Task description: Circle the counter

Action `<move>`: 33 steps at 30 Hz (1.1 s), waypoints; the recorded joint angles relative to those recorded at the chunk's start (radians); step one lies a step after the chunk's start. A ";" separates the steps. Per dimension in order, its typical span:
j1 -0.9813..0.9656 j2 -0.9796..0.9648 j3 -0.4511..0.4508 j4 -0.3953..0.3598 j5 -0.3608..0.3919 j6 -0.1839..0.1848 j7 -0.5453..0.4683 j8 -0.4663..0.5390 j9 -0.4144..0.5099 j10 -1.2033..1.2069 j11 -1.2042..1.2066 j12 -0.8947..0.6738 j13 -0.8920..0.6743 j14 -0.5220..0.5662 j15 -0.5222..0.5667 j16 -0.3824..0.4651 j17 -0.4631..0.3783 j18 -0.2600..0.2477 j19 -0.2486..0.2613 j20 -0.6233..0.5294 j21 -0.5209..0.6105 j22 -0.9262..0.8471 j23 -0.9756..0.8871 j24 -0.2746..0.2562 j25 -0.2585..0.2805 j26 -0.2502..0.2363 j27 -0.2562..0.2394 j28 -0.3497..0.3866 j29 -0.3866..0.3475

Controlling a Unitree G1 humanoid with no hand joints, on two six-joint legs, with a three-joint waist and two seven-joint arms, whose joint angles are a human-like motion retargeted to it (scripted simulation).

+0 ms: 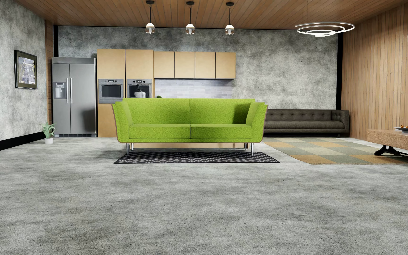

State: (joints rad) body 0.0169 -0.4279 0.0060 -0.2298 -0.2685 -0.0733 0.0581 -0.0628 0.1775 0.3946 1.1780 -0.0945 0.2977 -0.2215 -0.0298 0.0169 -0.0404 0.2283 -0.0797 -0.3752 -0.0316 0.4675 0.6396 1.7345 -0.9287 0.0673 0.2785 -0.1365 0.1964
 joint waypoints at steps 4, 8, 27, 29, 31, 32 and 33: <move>0.149 -0.001 -0.012 -0.022 0.065 -0.010 -0.175 0.001 0.000 -0.059 -0.895 -0.010 0.013 -0.070 0.041 -0.040 -0.015 -0.019 0.078 0.030 0.040 -0.267 -0.040 -0.646 -0.008 -0.117 -0.018 0.084 -0.004; 0.302 -0.041 -0.006 0.019 0.148 -0.004 -0.200 -0.024 0.008 -0.050 -0.914 0.066 -0.013 -0.058 0.122 0.056 -0.013 -0.037 0.080 0.074 0.030 -0.302 -0.051 -0.791 -0.037 -0.006 0.016 0.119 0.014; -0.518 0.565 0.051 0.428 0.264 0.148 0.240 -0.242 0.005 -0.243 -0.824 0.521 -0.303 0.243 -0.331 -0.047 -0.056 -0.291 0.150 0.493 0.024 0.254 0.126 -0.581 -0.081 0.289 0.021 0.022 -0.029; -0.523 0.657 0.057 0.462 0.267 0.137 0.286 -0.242 0.003 -0.128 -0.849 0.494 -0.290 0.290 -0.343 -0.021 -0.045 -0.178 0.174 0.423 0.040 0.241 0.074 -0.423 -0.069 0.257 -0.009 0.015 -0.050; -0.479 0.725 0.072 0.531 0.245 0.119 0.399 -0.193 -0.004 -0.023 -0.834 0.512 -0.266 0.387 -0.289 -0.083 -0.038 -0.052 0.181 0.518 0.067 0.142 0.018 -0.444 -0.019 0.277 -0.040 0.099 -0.039; -0.468 0.744 0.079 0.528 0.215 0.101 0.408 -0.181 -0.006 0.045 -0.794 0.500 -0.232 0.346 -0.243 -0.123 -0.044 -0.048 0.177 0.574 0.067 0.117 -0.020 -0.516 0.011 0.287 -0.047 0.126 -0.034; -0.457 0.730 0.082 0.513 0.182 0.077 0.409 -0.175 -0.004 0.108 -0.698 0.464 -0.186 0.283 -0.180 -0.146 -0.045 -0.052 0.151 0.624 0.059 0.118 -0.059 -0.606 0.033 0.292 -0.039 0.141 -0.035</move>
State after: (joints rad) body -0.4398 0.3020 0.0882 0.2836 -0.0867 0.0039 0.4675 -0.2376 0.1732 0.5030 0.4802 0.3693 0.1116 0.0611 -0.2101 -0.1292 -0.0855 0.1762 0.0712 0.2485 0.0275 0.5856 0.5805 1.1284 -0.8961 0.3597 0.2395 0.0049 0.1611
